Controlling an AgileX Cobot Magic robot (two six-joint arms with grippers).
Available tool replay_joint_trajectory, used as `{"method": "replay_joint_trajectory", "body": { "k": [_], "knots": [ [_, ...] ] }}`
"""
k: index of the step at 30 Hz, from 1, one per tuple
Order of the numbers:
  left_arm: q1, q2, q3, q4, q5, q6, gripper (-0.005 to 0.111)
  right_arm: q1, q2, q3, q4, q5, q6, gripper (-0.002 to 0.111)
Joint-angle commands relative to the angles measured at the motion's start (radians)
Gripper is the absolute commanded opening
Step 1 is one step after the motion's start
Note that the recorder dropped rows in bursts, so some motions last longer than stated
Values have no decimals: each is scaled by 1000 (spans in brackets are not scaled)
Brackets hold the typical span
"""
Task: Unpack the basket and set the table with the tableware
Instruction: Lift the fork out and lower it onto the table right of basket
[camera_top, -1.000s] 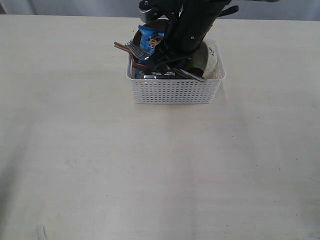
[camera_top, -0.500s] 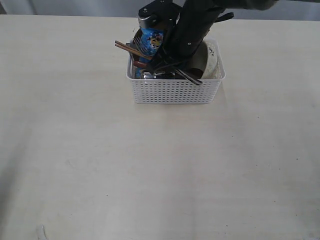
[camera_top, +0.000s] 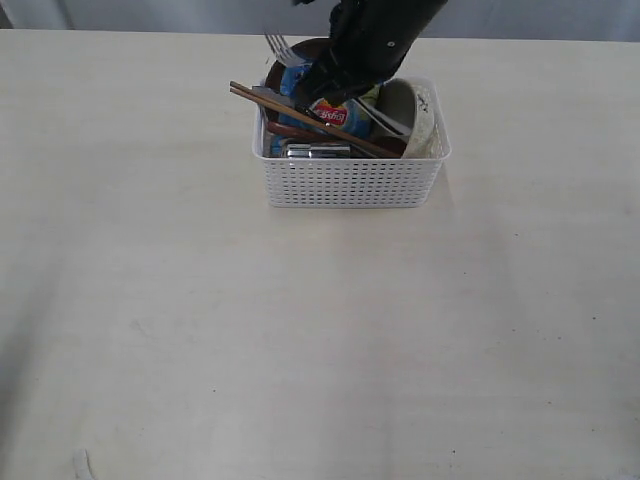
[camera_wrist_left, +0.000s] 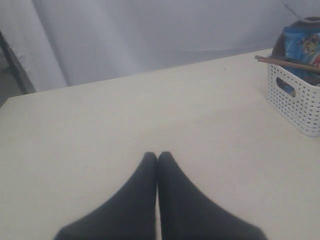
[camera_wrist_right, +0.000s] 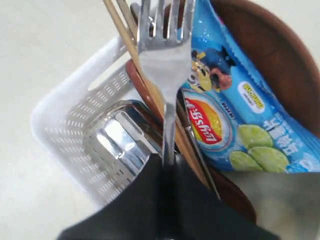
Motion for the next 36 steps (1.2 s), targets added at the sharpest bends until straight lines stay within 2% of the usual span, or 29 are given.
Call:
{"method": "replay_joint_trajectory", "body": {
  "k": [1, 12, 18, 22, 25, 31, 36],
  "knots": [
    [5, -3, 2, 4, -12, -3, 0, 2, -77, -3, -6, 61, -4, 0],
    [5, -3, 2, 4, -12, -3, 0, 2, -255, -3, -6, 283, 29, 0],
    [5, -3, 2, 4, -12, -3, 0, -38, -335, 4, -122, 392, 251, 0],
    [5, -3, 2, 4, -12, -3, 0, -81, -380, 82, -194, 419, 329, 0],
    [5, -3, 2, 4, -12, -3, 0, -132, -416, 197, -218, 379, 388, 0],
    [5, -3, 2, 4, -12, -3, 0, -241, -436, 467, -213, 159, 472, 0],
    [5, -3, 2, 4, -12, -3, 0, -260, -379, 638, -214, -21, 470, 0]
  ]
}}
